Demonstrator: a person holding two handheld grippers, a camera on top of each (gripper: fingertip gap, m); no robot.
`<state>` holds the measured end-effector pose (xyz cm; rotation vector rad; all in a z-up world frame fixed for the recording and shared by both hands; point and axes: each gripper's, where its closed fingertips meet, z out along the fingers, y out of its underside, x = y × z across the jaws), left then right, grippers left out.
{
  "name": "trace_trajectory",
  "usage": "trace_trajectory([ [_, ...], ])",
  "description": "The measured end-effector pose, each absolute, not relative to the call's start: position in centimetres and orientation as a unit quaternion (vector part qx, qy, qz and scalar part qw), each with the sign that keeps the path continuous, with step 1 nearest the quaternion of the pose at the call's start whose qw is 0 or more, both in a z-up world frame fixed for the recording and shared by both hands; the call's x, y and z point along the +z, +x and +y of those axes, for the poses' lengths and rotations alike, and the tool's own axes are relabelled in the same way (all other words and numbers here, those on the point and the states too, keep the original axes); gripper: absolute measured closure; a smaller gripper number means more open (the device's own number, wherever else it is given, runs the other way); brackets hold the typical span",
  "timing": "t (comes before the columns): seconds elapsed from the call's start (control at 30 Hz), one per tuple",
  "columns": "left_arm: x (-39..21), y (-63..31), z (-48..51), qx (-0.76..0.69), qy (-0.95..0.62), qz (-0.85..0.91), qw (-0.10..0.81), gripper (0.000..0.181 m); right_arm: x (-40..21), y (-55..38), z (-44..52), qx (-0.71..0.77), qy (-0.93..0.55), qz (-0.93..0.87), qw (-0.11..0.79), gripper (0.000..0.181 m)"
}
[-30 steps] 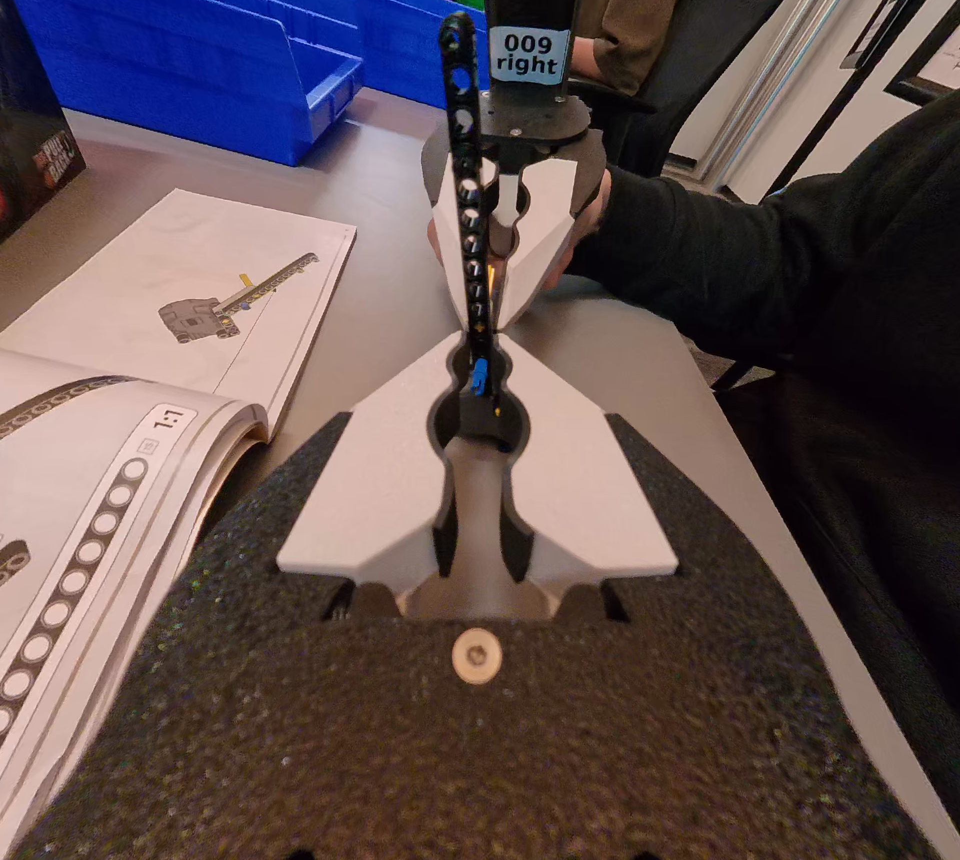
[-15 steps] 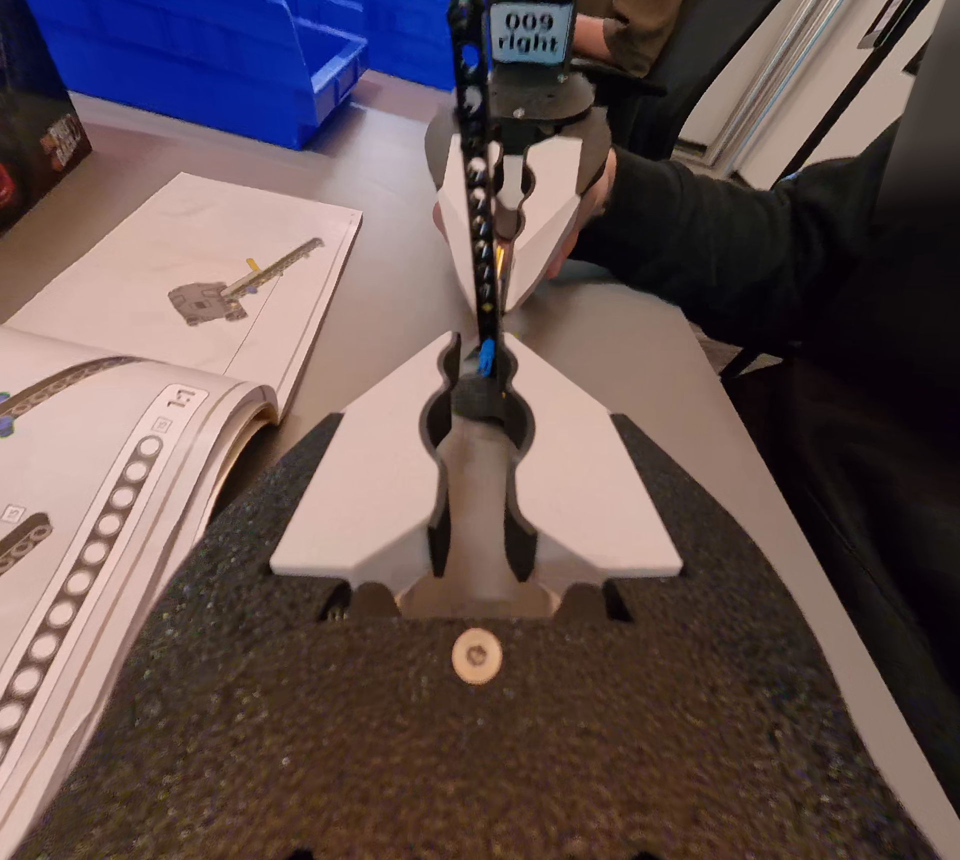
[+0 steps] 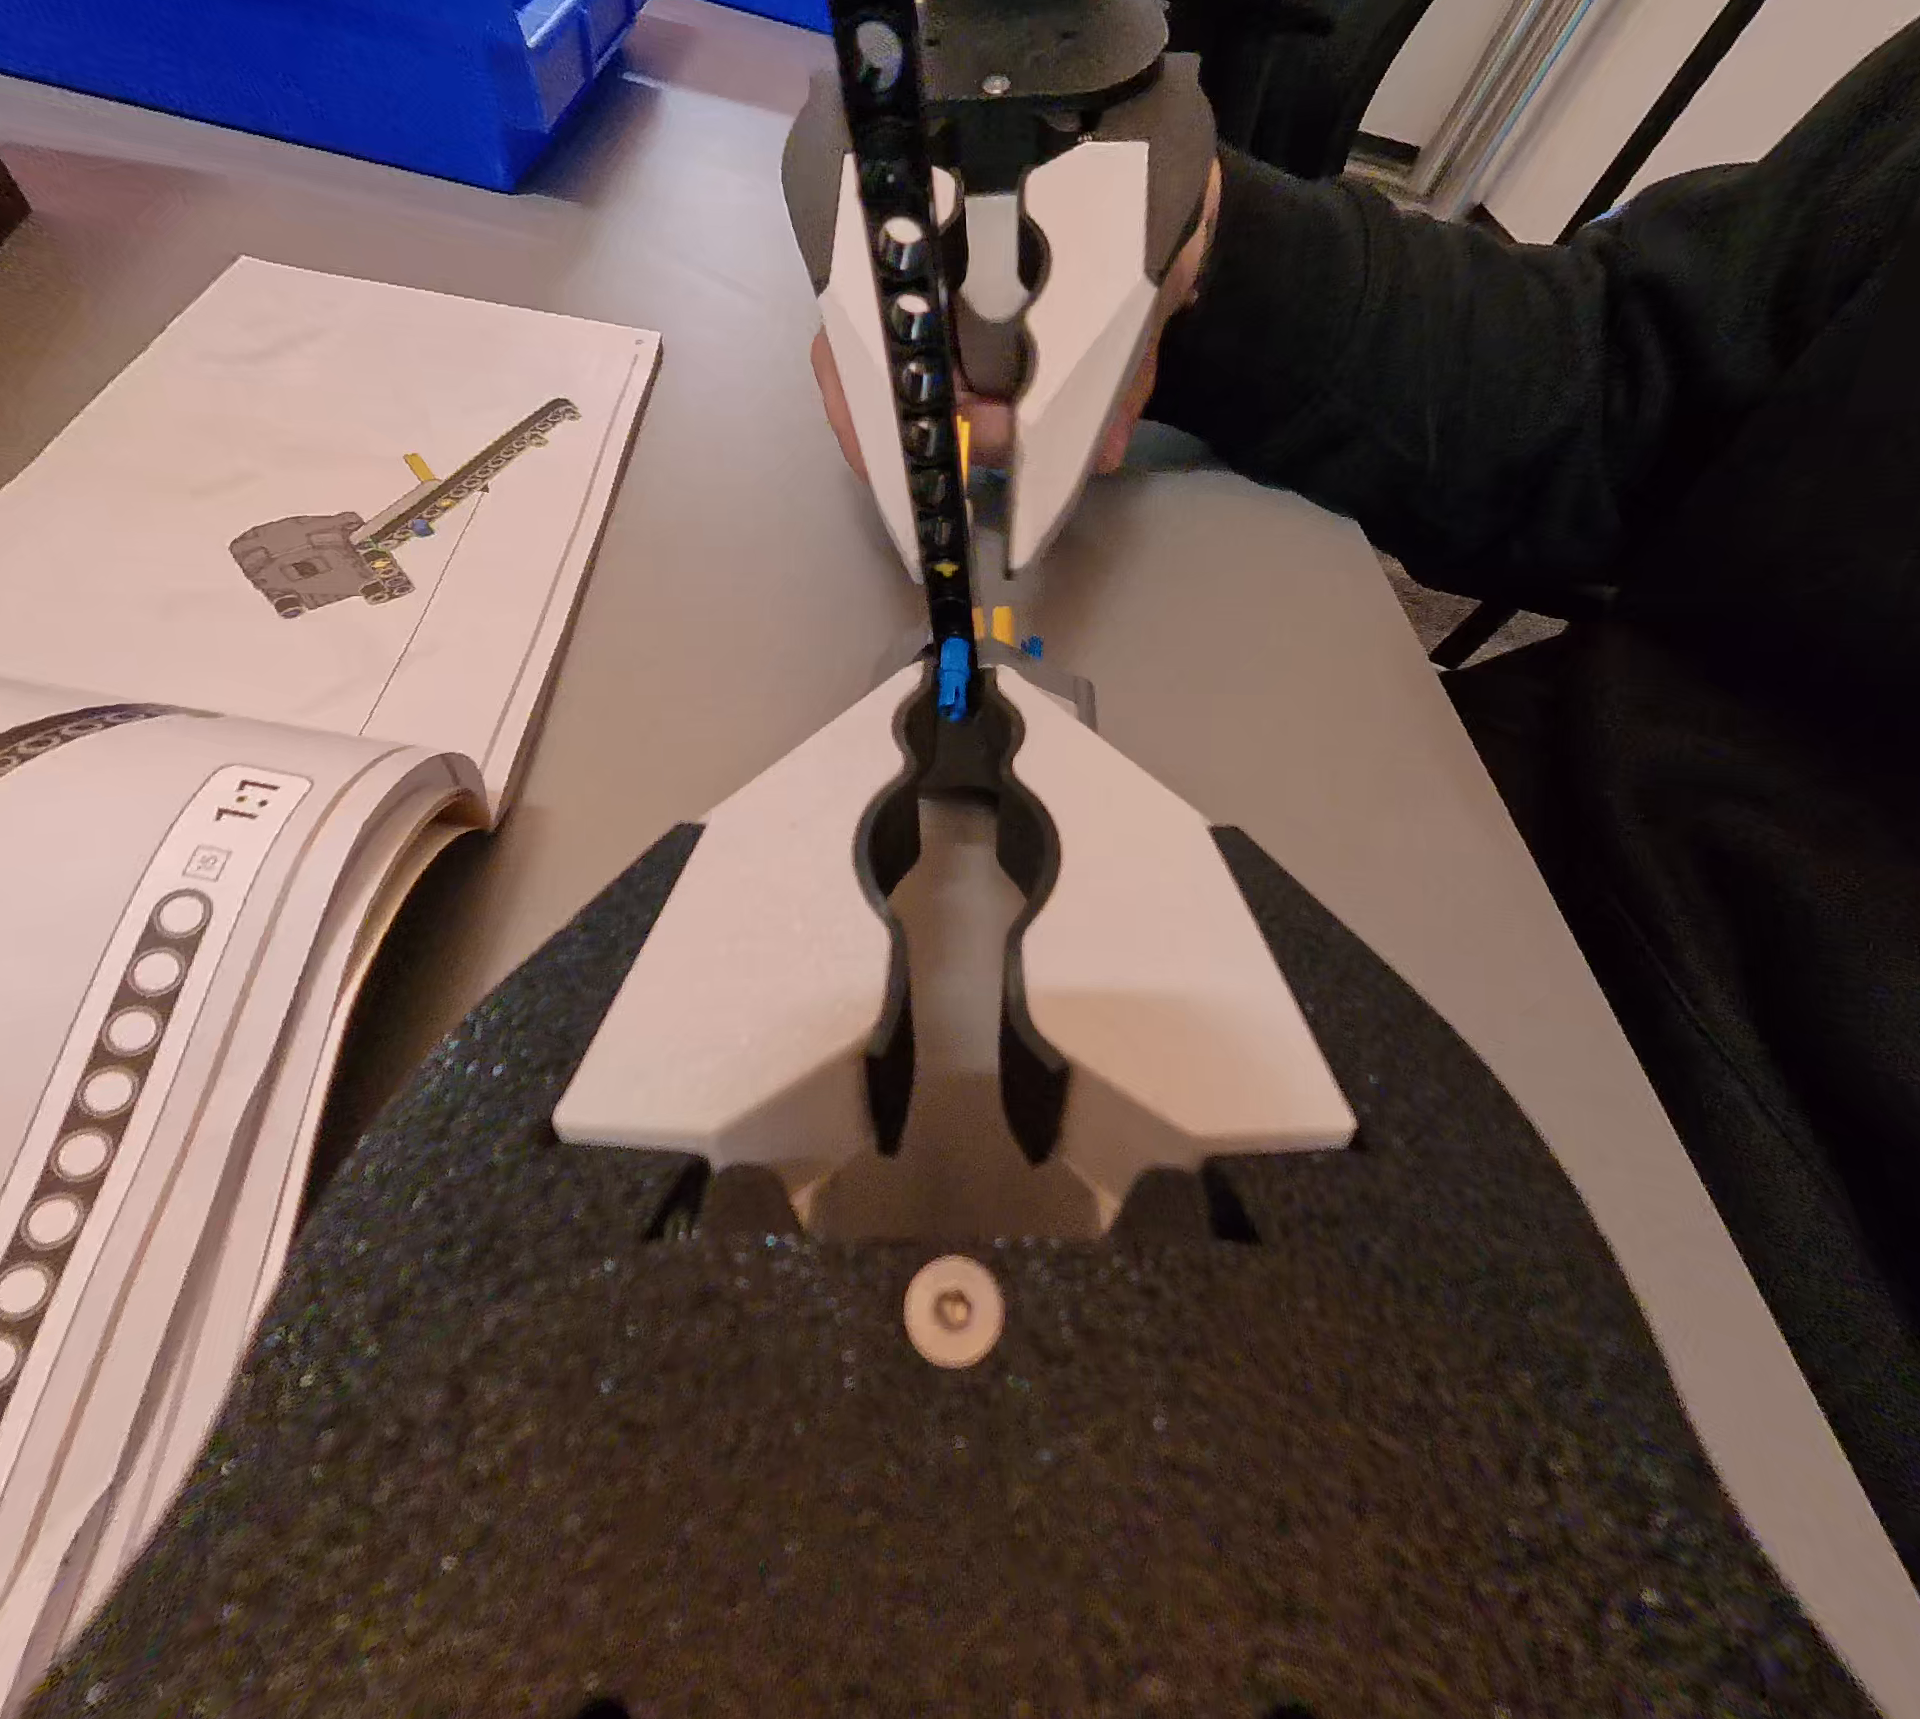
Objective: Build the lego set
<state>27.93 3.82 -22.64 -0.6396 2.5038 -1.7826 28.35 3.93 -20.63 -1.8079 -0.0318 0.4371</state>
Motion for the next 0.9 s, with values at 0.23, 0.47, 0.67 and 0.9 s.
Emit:
trace_trajectory([
  [0.23, -22.6, 27.9, 3.8, -0.569, -0.202, 0.798, 0.001, 0.176, -22.1, 27.9, 3.9, 0.188, -0.808, -0.015, 0.558, 0.170],
  [0.47, -22.6, 27.8, 3.6, -0.569, -0.195, 0.799, 0.002, 0.176, -22.4, 27.6, 3.8, 0.193, -0.815, -0.020, 0.546, 0.177],
  [0.67, -22.7, 27.7, 3.6, -0.567, -0.194, 0.801, 0.004, 0.176, -22.5, 27.6, 3.8, 0.192, -0.817, -0.020, 0.543, 0.176],
  [0.9, -23.0, 27.5, 3.5, -0.557, -0.193, 0.808, -0.002, 0.176, -22.5, 27.5, 3.8, 0.192, -0.818, -0.027, 0.541, 0.176],
])
